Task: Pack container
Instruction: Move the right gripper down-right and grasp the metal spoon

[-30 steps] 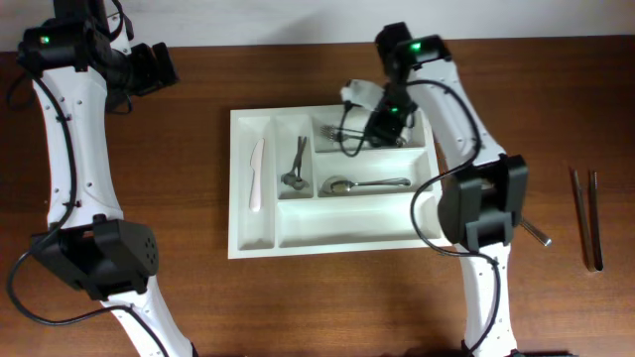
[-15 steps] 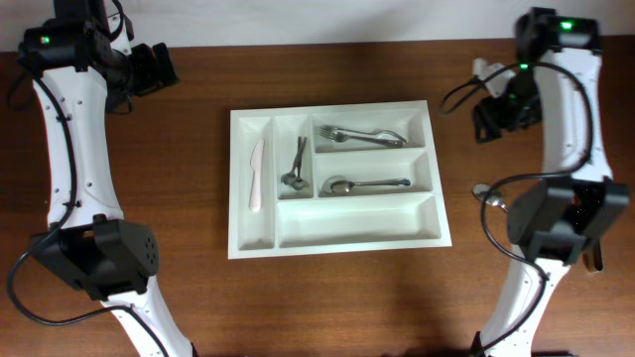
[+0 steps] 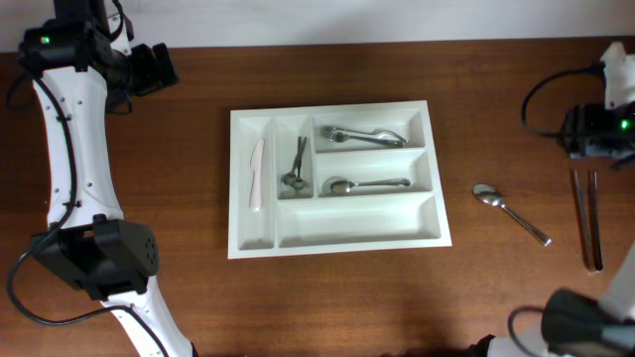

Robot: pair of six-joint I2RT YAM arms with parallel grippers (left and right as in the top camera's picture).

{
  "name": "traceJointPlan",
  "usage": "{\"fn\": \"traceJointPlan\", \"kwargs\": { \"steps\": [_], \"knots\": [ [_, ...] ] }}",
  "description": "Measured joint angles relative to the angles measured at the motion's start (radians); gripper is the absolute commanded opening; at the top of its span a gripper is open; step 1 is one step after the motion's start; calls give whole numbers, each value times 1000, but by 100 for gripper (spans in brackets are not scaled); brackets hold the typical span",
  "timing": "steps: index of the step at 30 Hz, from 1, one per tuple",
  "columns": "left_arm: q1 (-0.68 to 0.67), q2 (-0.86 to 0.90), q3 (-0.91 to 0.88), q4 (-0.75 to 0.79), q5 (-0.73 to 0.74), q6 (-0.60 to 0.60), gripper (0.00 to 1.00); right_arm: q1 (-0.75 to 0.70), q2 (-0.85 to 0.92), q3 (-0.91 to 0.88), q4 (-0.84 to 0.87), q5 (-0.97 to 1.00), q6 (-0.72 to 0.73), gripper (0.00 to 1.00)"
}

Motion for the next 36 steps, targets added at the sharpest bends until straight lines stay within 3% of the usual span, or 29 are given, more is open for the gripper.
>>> {"fn": "traceJointPlan", "kwargs": {
  "steps": [9, 10, 16, 22, 28, 32, 36],
  "knots": [
    [0, 0, 0, -1, 0, 0, 99, 0, -195, -508, 258, 37, 6, 75],
    [0, 0, 0, 0, 0, 0, 99, 0, -206, -643, 391, 70, -2, 76],
    [0, 0, 0, 0, 0, 0, 99, 0, -153, -946, 711, 134, -95, 77],
    [0, 0, 0, 0, 0, 0, 99, 0, -53, -996, 915, 152, -237, 77],
    [0, 0, 0, 0, 0, 0, 99, 0, 108, -996, 983, 151, -301, 70],
    [0, 0, 0, 0, 0, 0, 99, 0, 187, -998, 1009, 137, -312, 55],
    [0, 0, 0, 0, 0, 0, 99, 0, 218, -998, 1028, 121, -317, 52]
  ]
}}
